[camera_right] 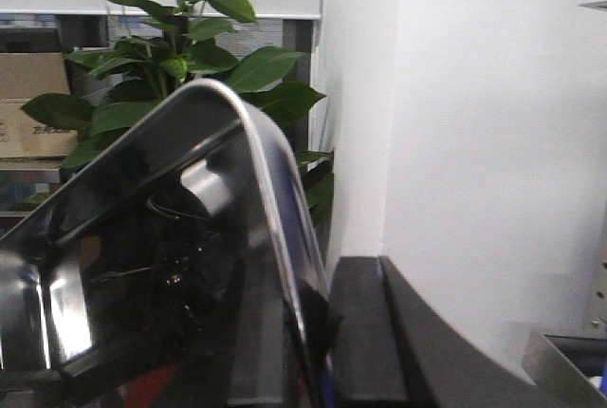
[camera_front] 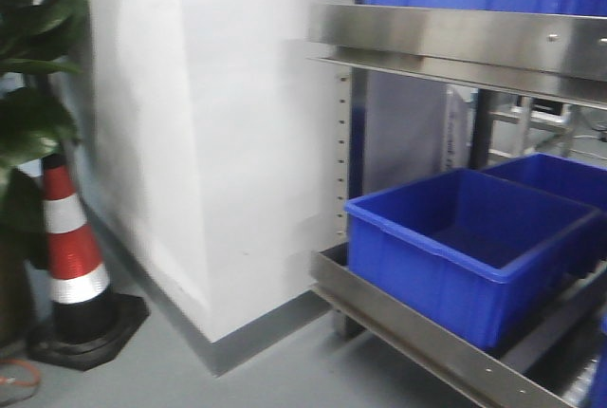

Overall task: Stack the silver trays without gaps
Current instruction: 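Carry the tray with both grippers toward the other shelf of blue bins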

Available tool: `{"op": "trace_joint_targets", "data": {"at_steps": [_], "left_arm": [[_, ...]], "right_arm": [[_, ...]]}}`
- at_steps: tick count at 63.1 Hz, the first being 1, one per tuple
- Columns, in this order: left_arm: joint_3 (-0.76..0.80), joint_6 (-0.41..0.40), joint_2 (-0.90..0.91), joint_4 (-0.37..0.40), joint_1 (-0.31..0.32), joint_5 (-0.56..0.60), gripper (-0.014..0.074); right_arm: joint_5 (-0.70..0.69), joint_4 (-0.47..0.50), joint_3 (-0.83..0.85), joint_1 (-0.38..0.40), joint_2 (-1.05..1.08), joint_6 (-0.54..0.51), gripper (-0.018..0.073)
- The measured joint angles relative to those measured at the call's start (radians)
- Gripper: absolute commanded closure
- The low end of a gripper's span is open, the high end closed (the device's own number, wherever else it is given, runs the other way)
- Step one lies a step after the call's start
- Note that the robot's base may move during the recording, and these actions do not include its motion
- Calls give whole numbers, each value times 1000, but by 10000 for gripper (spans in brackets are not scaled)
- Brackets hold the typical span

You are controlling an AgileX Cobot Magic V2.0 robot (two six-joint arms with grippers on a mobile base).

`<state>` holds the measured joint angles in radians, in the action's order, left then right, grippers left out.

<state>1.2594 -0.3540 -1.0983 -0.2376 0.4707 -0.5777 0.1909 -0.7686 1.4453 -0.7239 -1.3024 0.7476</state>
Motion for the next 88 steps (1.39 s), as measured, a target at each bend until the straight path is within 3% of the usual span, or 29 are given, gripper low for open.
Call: {"op": "trace_joint_targets", "data": {"at_steps": [74, 88], "left_arm": [[-7, 12, 44, -15, 0, 50, 613], [-5, 10, 46, -15, 2, -115, 613]], "right_arm": [[-24, 12, 6, 0, 10, 2, 638], [21, 25, 1, -4, -6, 4, 638]]}}
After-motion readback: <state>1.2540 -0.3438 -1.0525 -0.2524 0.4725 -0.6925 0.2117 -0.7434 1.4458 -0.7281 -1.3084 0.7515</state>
